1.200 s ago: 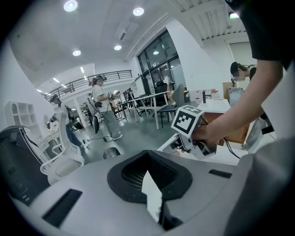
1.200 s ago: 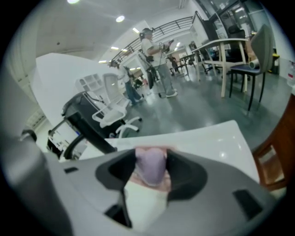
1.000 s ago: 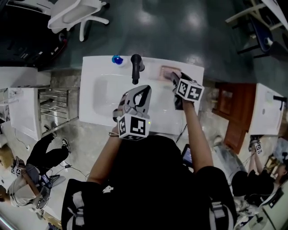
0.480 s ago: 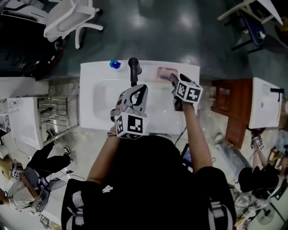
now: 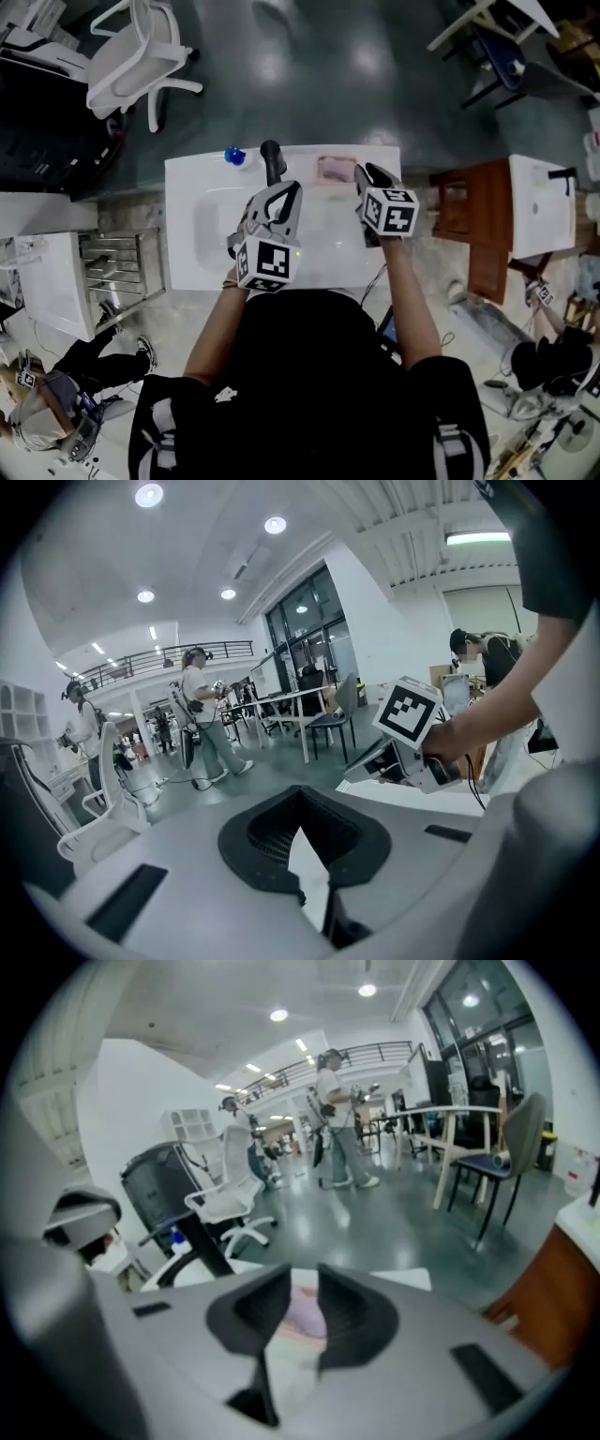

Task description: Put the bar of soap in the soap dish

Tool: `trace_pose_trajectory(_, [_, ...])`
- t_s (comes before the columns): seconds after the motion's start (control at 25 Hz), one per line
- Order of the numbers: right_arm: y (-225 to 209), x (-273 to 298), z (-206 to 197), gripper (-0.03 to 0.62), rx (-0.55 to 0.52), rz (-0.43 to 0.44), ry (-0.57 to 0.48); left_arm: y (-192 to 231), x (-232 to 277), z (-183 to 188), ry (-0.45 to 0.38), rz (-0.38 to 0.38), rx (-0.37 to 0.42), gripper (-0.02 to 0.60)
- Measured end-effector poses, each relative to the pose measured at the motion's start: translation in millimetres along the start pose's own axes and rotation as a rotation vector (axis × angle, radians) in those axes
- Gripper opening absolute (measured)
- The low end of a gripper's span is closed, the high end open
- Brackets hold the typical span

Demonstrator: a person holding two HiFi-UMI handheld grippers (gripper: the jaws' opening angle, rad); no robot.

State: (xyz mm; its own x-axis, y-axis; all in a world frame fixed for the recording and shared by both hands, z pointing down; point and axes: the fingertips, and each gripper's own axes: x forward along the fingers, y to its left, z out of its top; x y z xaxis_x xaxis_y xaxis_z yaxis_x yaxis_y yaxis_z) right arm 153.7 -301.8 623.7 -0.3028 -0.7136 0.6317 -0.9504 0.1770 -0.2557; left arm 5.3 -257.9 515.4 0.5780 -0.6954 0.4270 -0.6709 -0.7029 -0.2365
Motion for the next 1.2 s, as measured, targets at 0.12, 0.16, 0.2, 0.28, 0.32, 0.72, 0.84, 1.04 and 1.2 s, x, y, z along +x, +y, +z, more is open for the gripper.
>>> trace_pose_trajectory(0.12, [18.4,-18.5,16.3,0.076,-0.07,0.021,-0.025,4.3,0.2,4.5,-0.025,-0.02,-0.011,0.021])
trace_pose_trajectory(0.16, [25.7,-26.6,23.9,0.064,-0.084,0.028,-0.04,6.6,-1.2,7.7,-0.03,-0.022,-0.007,0.021])
trace_pose_trajectory(0.2, [33.2,-35.3,32.4,0.055,-0.097,0.034,-0.059,9.2,-3.4,12.1,-0.036,-0.022,0.001,0.021])
trace_pose_trajectory(0.28, [46.9,-52.6,50.4,0.046,-0.13,0.034,-0.105,14.8,-7.5,23.5,-0.056,-0.017,0.024,0.021])
trace_pose_trajectory(0.32, [52.8,-60.6,59.8,0.043,-0.153,0.028,-0.131,17.6,-8.9,30.1,-0.069,-0.014,0.037,0.021])
trace_pose_trajectory(0.72, [104.4,-126.3,134.8,0.035,-0.342,-0.03,-0.368,57.3,-35.5,76.1,-0.188,0.049,0.037,0.021])
trace_pose_trajectory(0.84, [110.0,-142.6,144.4,0.035,-0.354,-0.023,-0.422,60.6,-43.9,83.5,-0.206,0.068,0.049,0.02])
trace_pose_trajectory(1.04, [119.9,-160.2,160.4,0.035,-0.374,-0.02,-0.5,71.0,-58.4,95.3,-0.243,0.104,0.056,0.021])
trace_pose_trajectory(1.2, [123.1,-173.5,170.4,0.035,-0.379,-0.012,-0.549,70.5,-67.3,104.2,-0.265,0.123,0.057,0.021])
